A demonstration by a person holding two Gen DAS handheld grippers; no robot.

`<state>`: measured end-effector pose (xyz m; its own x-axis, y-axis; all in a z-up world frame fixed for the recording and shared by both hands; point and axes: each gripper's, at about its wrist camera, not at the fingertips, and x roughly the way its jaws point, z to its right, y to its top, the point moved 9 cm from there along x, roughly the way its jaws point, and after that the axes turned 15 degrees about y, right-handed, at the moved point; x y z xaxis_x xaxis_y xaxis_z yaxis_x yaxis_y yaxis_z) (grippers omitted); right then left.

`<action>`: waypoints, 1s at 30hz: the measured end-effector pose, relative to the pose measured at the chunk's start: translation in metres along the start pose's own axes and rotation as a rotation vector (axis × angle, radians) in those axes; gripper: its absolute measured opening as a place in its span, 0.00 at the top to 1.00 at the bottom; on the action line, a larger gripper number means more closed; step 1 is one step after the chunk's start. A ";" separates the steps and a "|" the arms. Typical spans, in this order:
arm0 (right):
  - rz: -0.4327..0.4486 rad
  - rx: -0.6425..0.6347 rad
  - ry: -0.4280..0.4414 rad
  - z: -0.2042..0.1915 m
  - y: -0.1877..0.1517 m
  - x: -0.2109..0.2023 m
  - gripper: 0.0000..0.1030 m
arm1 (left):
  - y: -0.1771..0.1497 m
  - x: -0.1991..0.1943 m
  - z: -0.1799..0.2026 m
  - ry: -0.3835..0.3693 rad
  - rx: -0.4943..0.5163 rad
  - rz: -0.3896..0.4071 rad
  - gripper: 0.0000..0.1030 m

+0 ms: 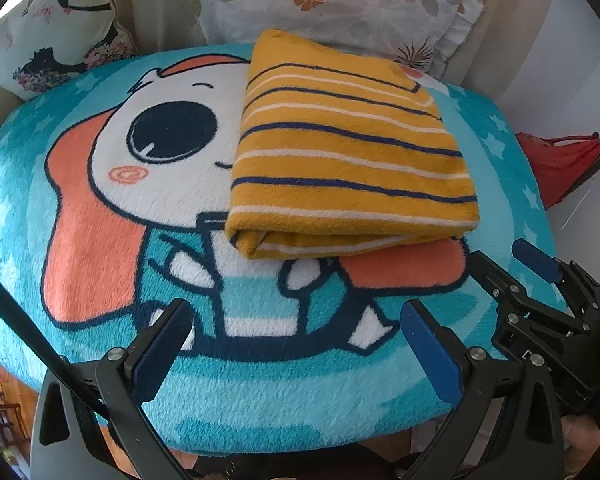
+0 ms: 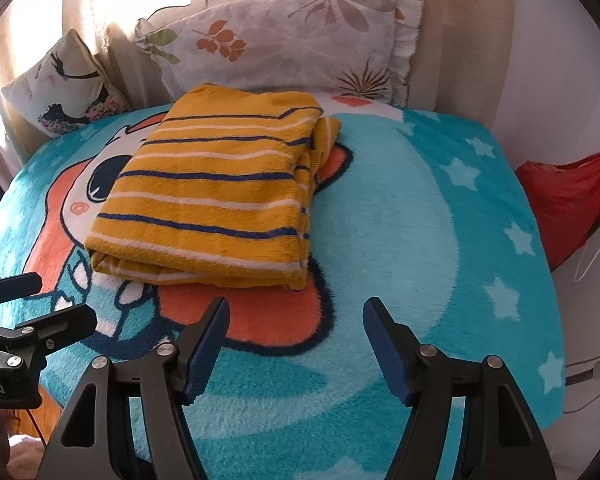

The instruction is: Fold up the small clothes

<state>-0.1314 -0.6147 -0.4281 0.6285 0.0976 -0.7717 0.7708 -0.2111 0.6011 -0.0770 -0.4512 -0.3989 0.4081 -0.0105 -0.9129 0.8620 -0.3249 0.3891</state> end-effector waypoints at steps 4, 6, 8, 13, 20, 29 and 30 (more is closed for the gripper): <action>-0.007 -0.018 0.009 -0.006 0.001 0.003 0.28 | -0.002 0.001 -0.005 0.005 -0.014 -0.008 0.00; -0.009 -0.024 0.014 -0.008 0.002 0.005 0.28 | -0.002 0.002 -0.007 0.006 -0.021 -0.013 0.00; -0.010 -0.029 0.015 -0.010 0.002 0.005 0.28 | -0.003 0.003 -0.008 0.007 -0.026 -0.018 0.00; -0.014 -0.035 0.015 -0.011 0.002 0.006 0.28 | -0.004 0.005 -0.008 0.006 -0.027 -0.024 0.00; -0.007 -0.037 0.012 -0.011 0.001 0.005 0.27 | -0.004 0.006 -0.004 0.004 -0.019 -0.024 0.00; 0.005 -0.051 0.006 -0.006 0.004 0.002 0.26 | -0.002 0.007 -0.001 0.004 -0.021 -0.027 0.00; 0.004 -0.052 0.006 -0.005 0.004 0.002 0.26 | -0.001 0.007 0.001 0.004 -0.021 -0.029 0.00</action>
<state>-0.1267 -0.6107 -0.4261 0.6323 0.1024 -0.7680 0.7724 -0.1610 0.6144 -0.0754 -0.4517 -0.4061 0.3842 0.0028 -0.9232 0.8796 -0.3048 0.3651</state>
